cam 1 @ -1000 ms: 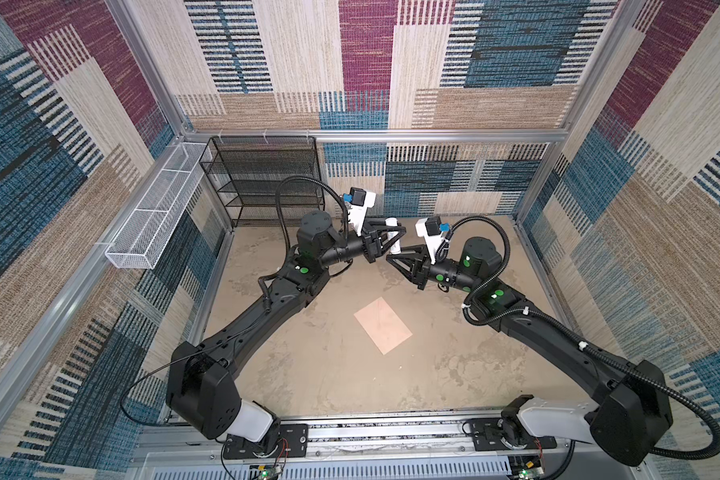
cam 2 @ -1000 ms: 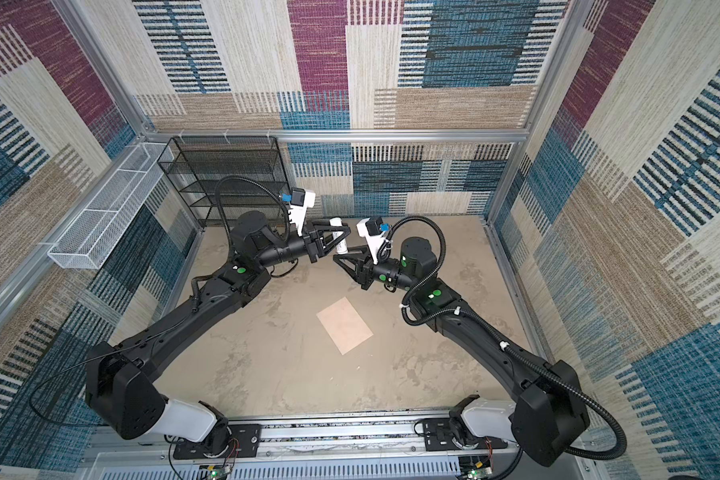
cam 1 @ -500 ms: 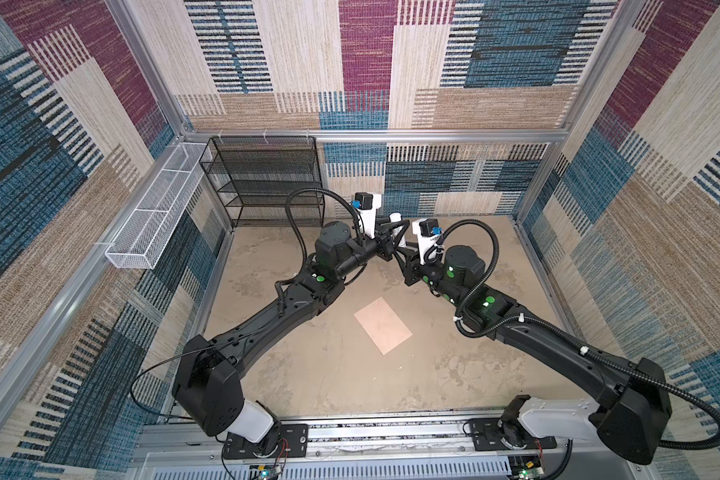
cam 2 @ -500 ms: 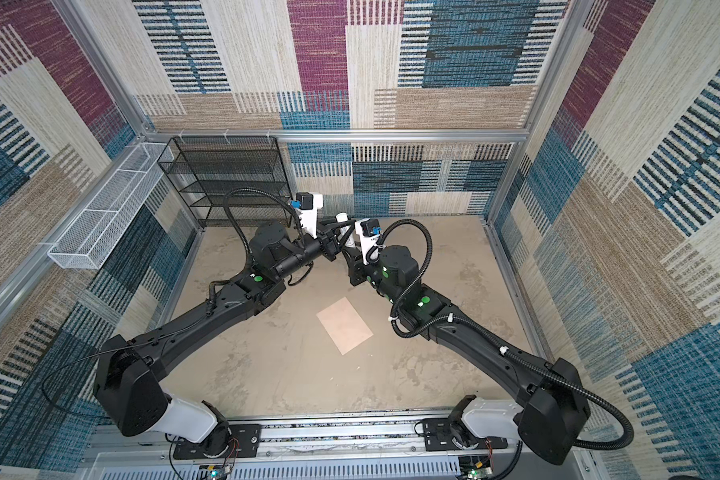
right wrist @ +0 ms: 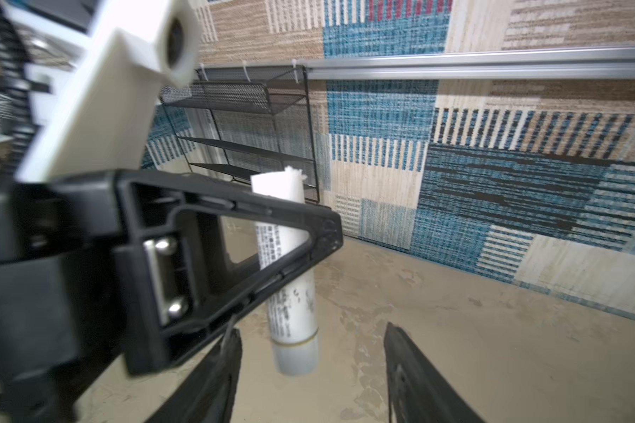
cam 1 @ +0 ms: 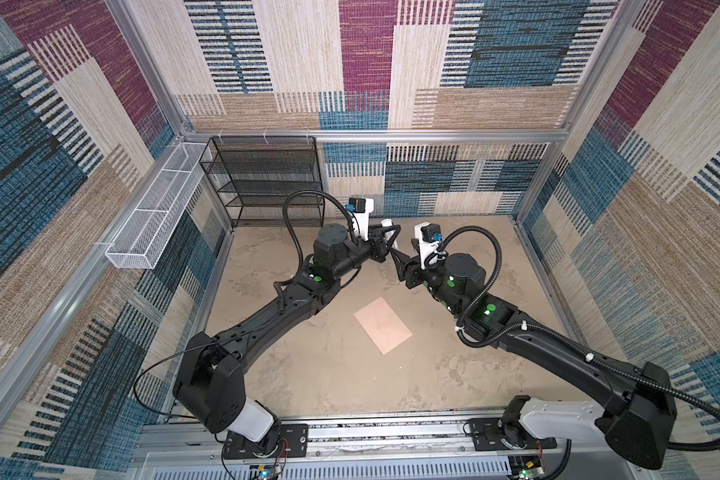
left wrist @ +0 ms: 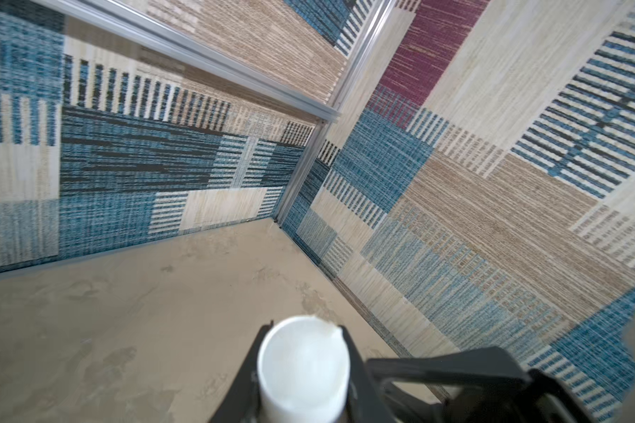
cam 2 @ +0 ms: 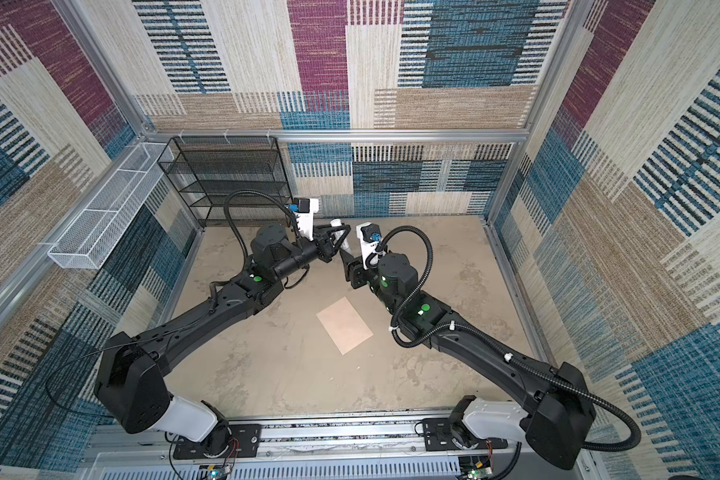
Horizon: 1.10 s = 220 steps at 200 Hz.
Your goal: Place the letter into the envelope and seal it
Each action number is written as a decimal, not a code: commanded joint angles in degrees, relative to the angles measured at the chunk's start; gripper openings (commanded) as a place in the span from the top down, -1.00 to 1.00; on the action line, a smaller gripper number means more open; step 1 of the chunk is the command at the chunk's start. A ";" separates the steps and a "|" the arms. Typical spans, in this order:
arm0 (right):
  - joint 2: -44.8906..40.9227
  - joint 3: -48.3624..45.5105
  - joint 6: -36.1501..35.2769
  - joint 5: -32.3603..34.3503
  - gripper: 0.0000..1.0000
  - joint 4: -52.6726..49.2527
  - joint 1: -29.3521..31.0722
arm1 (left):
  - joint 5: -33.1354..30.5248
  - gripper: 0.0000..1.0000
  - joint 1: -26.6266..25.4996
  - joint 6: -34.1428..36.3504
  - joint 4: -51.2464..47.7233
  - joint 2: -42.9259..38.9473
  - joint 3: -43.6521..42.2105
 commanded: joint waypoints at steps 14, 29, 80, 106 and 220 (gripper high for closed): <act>-3.37 -3.42 0.08 -13.84 -0.35 3.53 -2.20 | 9.27 1.00 4.24 -5.65 2.98 -1.59 0.23; -4.14 -4.21 1.02 -20.63 -0.31 3.52 -4.31 | 14.86 1.00 6.37 -8.63 5.70 -1.54 0.49; -2.14 -3.25 7.94 -45.57 -0.18 8.32 -11.23 | 34.09 1.00 9.31 -18.08 18.53 0.22 1.39; 0.42 -1.48 11.12 -53.30 -0.11 11.08 -12.47 | 39.27 1.00 9.45 -22.10 23.33 1.06 1.55; 5.48 2.65 14.07 -58.10 0.09 14.39 -13.36 | 42.88 1.00 8.84 -26.26 28.94 2.34 1.40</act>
